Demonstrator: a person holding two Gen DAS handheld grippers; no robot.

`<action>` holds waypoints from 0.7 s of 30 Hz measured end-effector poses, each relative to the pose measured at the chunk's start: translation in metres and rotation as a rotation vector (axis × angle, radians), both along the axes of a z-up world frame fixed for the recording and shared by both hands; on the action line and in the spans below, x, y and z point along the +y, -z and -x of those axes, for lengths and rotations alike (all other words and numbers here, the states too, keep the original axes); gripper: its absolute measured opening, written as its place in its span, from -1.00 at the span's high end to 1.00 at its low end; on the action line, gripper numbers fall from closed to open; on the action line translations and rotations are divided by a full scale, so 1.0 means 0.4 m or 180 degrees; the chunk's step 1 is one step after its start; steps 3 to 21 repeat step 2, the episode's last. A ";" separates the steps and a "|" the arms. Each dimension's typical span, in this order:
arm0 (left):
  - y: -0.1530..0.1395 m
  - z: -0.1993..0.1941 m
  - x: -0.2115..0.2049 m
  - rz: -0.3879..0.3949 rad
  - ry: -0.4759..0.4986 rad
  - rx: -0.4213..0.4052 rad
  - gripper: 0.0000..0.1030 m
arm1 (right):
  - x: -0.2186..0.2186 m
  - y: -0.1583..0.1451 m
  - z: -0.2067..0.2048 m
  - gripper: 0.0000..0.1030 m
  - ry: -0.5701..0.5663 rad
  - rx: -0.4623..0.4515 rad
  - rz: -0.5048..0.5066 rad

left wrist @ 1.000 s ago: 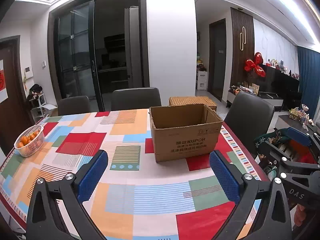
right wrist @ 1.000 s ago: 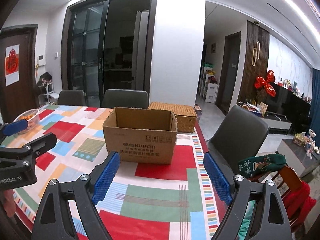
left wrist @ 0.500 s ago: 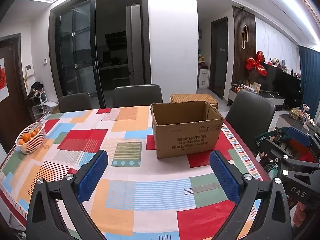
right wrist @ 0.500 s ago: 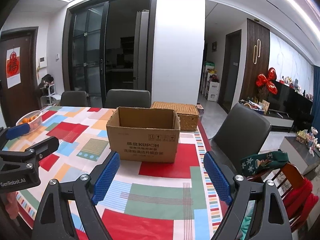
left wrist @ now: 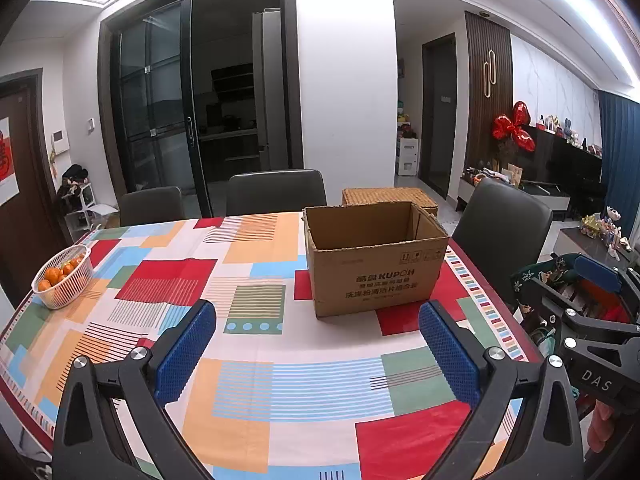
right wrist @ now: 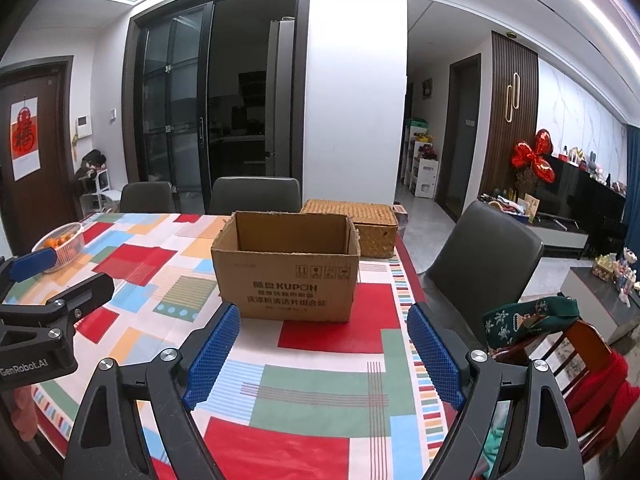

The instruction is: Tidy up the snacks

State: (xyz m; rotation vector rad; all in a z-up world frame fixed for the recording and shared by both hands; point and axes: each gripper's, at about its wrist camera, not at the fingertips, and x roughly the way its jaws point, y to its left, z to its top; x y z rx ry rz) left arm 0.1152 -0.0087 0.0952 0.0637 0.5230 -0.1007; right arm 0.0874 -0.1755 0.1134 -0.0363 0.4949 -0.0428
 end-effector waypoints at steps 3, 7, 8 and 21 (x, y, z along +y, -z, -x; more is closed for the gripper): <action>0.000 -0.001 0.001 0.0002 -0.0016 0.0004 -1.00 | 0.000 0.001 0.000 -0.68 0.0002 0.0005 0.0009; 0.000 -0.001 0.001 0.0002 -0.0016 0.0004 -1.00 | 0.000 0.001 0.000 -0.68 0.0002 0.0005 0.0009; 0.000 -0.001 0.001 0.0002 -0.0016 0.0004 -1.00 | 0.000 0.001 0.000 -0.68 0.0002 0.0005 0.0009; 0.000 -0.001 0.001 0.0002 -0.0016 0.0004 -1.00 | 0.000 0.001 0.000 -0.68 0.0002 0.0005 0.0009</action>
